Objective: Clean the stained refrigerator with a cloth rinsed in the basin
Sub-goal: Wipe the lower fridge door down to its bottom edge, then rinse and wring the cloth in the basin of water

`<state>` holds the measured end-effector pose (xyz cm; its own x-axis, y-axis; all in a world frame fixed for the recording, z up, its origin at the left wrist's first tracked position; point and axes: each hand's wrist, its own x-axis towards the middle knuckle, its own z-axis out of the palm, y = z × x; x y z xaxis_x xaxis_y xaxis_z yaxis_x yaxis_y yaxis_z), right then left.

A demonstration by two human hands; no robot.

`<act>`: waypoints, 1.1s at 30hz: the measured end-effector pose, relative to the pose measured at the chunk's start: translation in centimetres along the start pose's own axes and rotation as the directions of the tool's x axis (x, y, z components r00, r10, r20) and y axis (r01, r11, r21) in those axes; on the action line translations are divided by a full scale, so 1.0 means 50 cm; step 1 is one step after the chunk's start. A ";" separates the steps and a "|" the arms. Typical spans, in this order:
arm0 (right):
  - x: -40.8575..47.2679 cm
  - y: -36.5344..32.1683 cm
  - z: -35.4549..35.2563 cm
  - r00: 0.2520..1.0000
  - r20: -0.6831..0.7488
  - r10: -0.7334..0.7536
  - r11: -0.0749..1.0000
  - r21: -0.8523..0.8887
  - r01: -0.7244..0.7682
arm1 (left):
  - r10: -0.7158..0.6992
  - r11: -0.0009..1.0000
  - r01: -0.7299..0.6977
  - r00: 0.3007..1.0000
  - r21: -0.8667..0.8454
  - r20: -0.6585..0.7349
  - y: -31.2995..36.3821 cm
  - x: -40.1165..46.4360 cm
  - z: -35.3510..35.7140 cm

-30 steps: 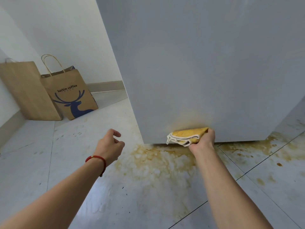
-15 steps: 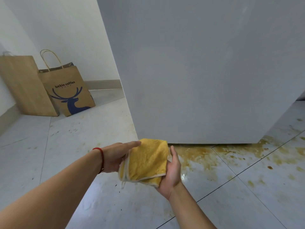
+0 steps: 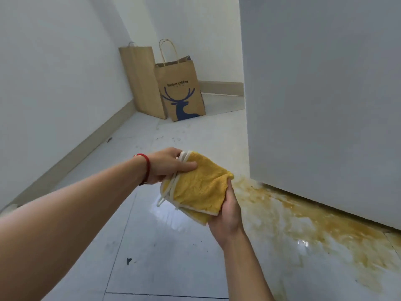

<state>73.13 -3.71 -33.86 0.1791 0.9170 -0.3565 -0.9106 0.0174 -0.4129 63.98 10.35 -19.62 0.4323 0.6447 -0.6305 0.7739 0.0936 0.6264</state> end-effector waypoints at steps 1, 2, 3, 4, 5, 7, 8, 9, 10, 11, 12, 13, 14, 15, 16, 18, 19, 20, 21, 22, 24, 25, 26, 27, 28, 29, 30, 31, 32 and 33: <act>0.012 0.024 0.028 0.999 0.011 0.037 0.999 -0.019 -0.037 | -0.013 1.000 0.012 0.998 -0.013 -0.061 -0.016 -0.023 -0.032; 0.020 0.038 0.045 0.999 0.009 0.044 0.998 -0.053 -0.043 | -0.022 0.999 0.019 0.995 -0.034 -0.100 -0.026 -0.042 -0.052; 0.027 0.057 0.071 0.996 0.009 0.084 0.992 -0.091 -0.083 | -0.039 0.997 0.028 0.987 -0.074 -0.155 -0.046 -0.068 -0.075; 0.028 0.083 0.098 0.990 0.022 0.141 0.983 -0.123 -0.138 | -0.077 0.991 0.052 0.976 -0.125 -0.202 -0.075 -0.104 -0.093; 0.024 0.102 0.122 0.980 0.058 0.190 0.969 -0.172 -0.178 | -0.110 0.982 0.069 0.965 -0.175 -0.237 -0.100 -0.138 -0.105; 0.014 0.135 0.169 0.958 0.144 0.246 0.928 -0.320 -0.190 | -0.166 0.963 0.092 0.943 -0.253 -0.289 -0.149 -0.201 -0.122; 0.003 0.170 0.203 0.938 0.184 0.293 0.886 -0.420 -0.194 | -0.210 0.946 0.110 0.924 -0.304 -0.319 -0.187 -0.250 -0.140; -0.001 0.183 0.223 0.924 0.213 0.318 0.842 -0.511 -0.172 | -0.233 0.932 0.115 0.916 -0.344 -0.326 -0.206 -0.276 -0.148; -0.011 0.212 0.248 0.912 0.232 0.339 0.777 -0.616 -0.132 | -0.281 0.909 0.134 0.896 -0.395 -0.343 -0.230 -0.318 -0.160; -0.023 0.232 0.275 0.897 0.249 0.366 0.700 -0.708 -0.089 | -0.322 0.885 0.145 0.877 -0.442 -0.356 -0.251 -0.352 -0.172; -0.030 0.260 0.297 0.880 0.263 0.396 0.606 -0.795 -0.035 | -0.364 0.855 0.143 0.850 -0.498 -0.382 -0.280 -0.388 -0.188; -0.041 0.280 0.317 0.858 0.270 0.436 0.534 -0.846 -0.005 | -0.400 0.822 0.129 0.823 -0.554 -0.403 -0.308 -0.416 -0.199; -0.046 0.303 0.333 0.832 0.288 0.475 0.485 -0.874 0.026 | -0.427 0.796 0.109 0.798 -0.595 -0.425 -0.335 -0.444 -0.206; -0.049 0.322 0.345 0.806 0.305 0.508 0.439 -0.896 0.063 | -0.449 0.769 0.090 0.780 -0.633 -0.436 -0.369 -0.466 -0.213; -0.049 0.336 0.359 0.793 0.314 0.523 0.378 -0.919 0.114 | -0.457 0.748 0.060 0.769 -0.661 -0.447 -0.402 -0.481 -0.219; -0.050 0.360 0.395 0.772 0.335 0.541 0.285 -0.936 0.206 | -0.461 0.710 -0.012 0.749 -0.705 -0.476 -0.484 -0.514 -0.238; -0.048 0.364 0.416 0.758 0.327 0.564 0.285 -0.939 0.193 | -0.451 0.706 -0.041 0.744 -0.707 -0.493 -0.519 -0.530 -0.251; -0.049 0.367 0.441 0.751 0.328 0.573 0.285 -0.939 0.193 | -0.435 0.729 -0.044 0.741 -0.683 -0.512 -0.547 -0.546 -0.270; -0.056 0.375 0.475 0.745 0.335 0.577 0.263 -0.940 0.219 | -0.406 0.759 -0.049 0.743 -0.649 -0.531 -0.578 -0.571 -0.297; -0.055 0.373 0.496 0.756 0.331 0.565 0.229 -0.943 0.241 | -0.371 0.799 -0.053 0.741 -0.600 -0.560 -0.589 -0.585 -0.316; -0.079 0.404 0.559 0.763 0.376 0.527 0.202 -0.927 0.317 | -0.283 0.856 -0.106 0.722 -0.506 -0.631 -0.635 -0.637 -0.374; -0.086 0.424 0.582 0.762 0.396 0.512 0.229 -0.918 0.323 | -0.229 0.885 -0.133 0.709 -0.446 -0.667 -0.657 -0.657 -0.399; -0.099 0.446 0.605 0.760 0.405 0.509 0.284 -0.912 0.295 | -0.178 0.915 -0.152 0.678 -0.374 -0.713 -0.679 -0.674 -0.420; -0.109 0.487 0.640 0.743 0.420 0.522 0.331 -0.902 0.278 | -0.130 0.938 -0.171 0.629 -0.301 -0.766 -0.714 -0.700 -0.449; -0.117 0.539 0.686 0.722 0.428 0.543 0.378 -0.893 0.245 | -0.097 0.954 -0.181 0.569 -0.239 -0.816 -0.755 -0.732 -0.483; -0.123 0.582 0.727 0.710 0.434 0.555 0.414 -0.884 0.217 | -0.077 0.970 -0.160 0.505 -0.181 -0.860 -0.791 -0.756 -0.505; -0.127 0.629 0.775 0.697 0.435 0.569 0.428 -0.881 0.201 | -0.065 0.987 -0.108 0.427 -0.123 -0.902 -0.829 -0.782 -0.530; -0.127 0.677 0.814 0.692 0.419 0.588 0.414 -0.891 0.187 | -0.047 0.997 -0.041 0.339 -0.065 -0.940 -0.870 -0.801 -0.546; -0.122 0.727 0.847 0.690 0.398 0.605 0.388 -0.904 0.180 | -0.019 0.999 0.038 0.235 -0.011 -0.972 -0.916 -0.817 -0.556; -0.113 0.769 0.864 0.696 0.365 0.618 0.363 -0.918 0.158 | 0.003 0.990 0.141 0.150 0.025 -0.989 -0.953 -0.825 -0.552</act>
<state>21.00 8.99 -11.52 -0.5742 0.7945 -0.1976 0.0392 -0.2144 -0.9759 -3.48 0.25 -10.80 -0.3904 0.8470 0.3607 0.8384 0.1652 0.5195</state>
